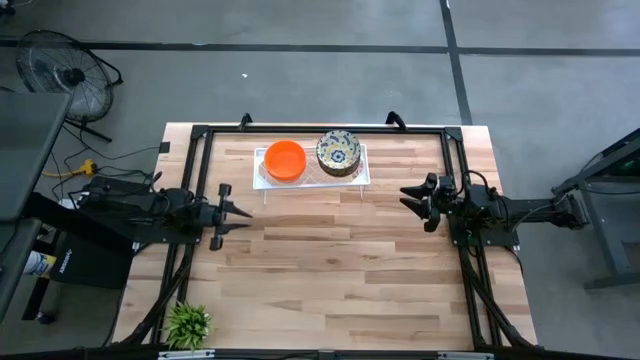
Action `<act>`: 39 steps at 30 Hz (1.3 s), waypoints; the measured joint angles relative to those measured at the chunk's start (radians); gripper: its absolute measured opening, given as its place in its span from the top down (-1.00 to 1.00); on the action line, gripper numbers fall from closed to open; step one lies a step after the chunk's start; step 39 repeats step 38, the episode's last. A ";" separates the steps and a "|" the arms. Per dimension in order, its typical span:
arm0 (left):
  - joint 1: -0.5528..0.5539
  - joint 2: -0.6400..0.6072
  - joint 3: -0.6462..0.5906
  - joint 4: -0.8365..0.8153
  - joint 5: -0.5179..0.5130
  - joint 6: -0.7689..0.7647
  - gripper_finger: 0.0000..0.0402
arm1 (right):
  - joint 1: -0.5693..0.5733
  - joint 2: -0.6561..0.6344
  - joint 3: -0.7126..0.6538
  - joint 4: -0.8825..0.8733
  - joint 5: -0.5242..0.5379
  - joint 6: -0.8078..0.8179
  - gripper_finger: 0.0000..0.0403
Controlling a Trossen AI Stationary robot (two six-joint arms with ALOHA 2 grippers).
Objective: Pick & Place Mini bowls
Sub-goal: Return to Home Position
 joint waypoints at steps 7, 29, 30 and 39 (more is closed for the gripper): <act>0.000 0.000 -0.002 -0.004 0.031 0.033 0.50 | 0.000 0.000 0.000 0.000 0.000 0.000 0.08; 0.000 0.000 -0.005 -0.006 0.023 0.034 0.50 | 0.000 0.000 0.000 0.000 0.000 0.000 0.08; 0.000 0.000 -0.005 -0.006 0.023 0.034 0.50 | 0.000 0.000 0.000 0.000 0.000 0.000 0.08; 0.000 0.000 -0.005 -0.007 0.023 0.034 0.50 | 0.000 0.000 0.000 0.000 0.000 0.000 0.08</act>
